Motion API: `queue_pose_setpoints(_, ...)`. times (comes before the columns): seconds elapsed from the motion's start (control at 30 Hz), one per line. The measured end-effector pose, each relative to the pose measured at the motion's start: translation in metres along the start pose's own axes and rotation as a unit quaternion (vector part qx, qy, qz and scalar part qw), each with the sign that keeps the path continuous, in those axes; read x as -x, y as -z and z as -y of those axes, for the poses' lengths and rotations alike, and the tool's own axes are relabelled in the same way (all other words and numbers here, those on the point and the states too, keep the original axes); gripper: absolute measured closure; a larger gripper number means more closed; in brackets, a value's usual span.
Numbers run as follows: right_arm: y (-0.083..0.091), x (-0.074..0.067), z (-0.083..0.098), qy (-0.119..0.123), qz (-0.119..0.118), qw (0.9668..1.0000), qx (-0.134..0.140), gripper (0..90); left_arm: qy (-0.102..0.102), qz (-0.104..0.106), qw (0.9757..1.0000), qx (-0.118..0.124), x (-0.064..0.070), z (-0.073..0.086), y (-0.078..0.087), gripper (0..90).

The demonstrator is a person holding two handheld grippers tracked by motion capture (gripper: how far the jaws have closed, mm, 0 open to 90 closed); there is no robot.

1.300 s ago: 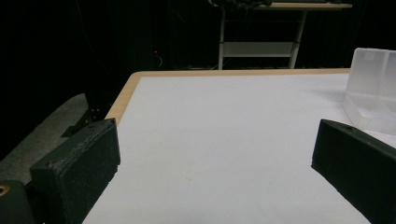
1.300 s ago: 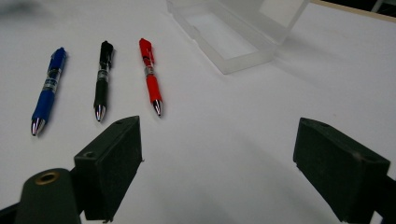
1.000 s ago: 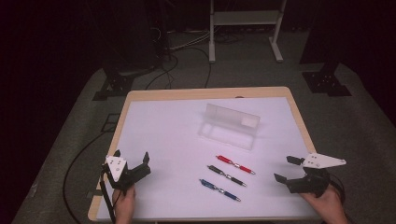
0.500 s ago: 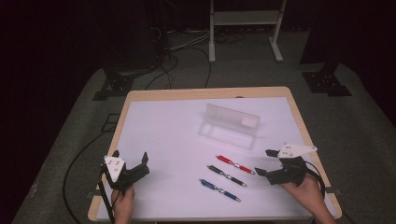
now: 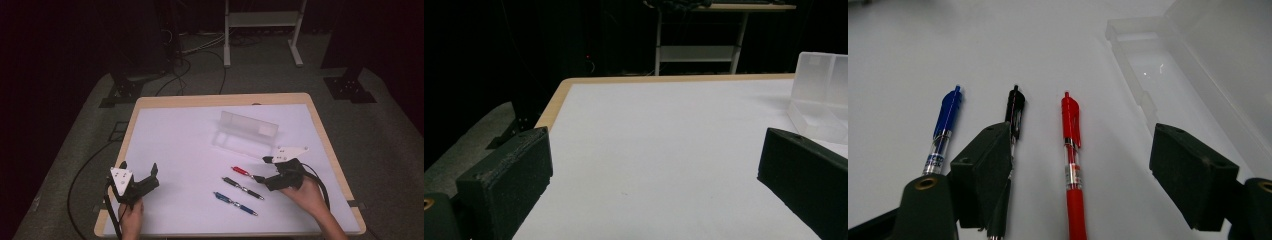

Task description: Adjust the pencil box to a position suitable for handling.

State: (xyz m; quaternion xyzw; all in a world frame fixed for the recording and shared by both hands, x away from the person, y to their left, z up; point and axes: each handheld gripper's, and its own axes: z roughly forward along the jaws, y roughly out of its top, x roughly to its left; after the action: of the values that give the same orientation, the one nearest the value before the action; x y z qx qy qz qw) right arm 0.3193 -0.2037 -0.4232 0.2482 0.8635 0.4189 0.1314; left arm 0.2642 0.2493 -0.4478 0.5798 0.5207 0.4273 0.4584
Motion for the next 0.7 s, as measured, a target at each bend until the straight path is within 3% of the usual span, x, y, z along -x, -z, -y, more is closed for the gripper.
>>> queue_pose_setpoints(0.33, -0.029, -0.002, -0.003, 0.015, -0.010, 0.9994, -0.031, 32.9, 0.004, -0.002, 1.0000, 0.001, -0.001, 0.000, 0.003, 0.3)
queue_pose_setpoints(0.7, -0.049, 0.005, 0.005, 0.017, -0.016, 0.9976, -0.066, 55.6, 0.008, -0.005, 1.0000, 0.003, -0.004, 0.000, 0.003, 0.3)
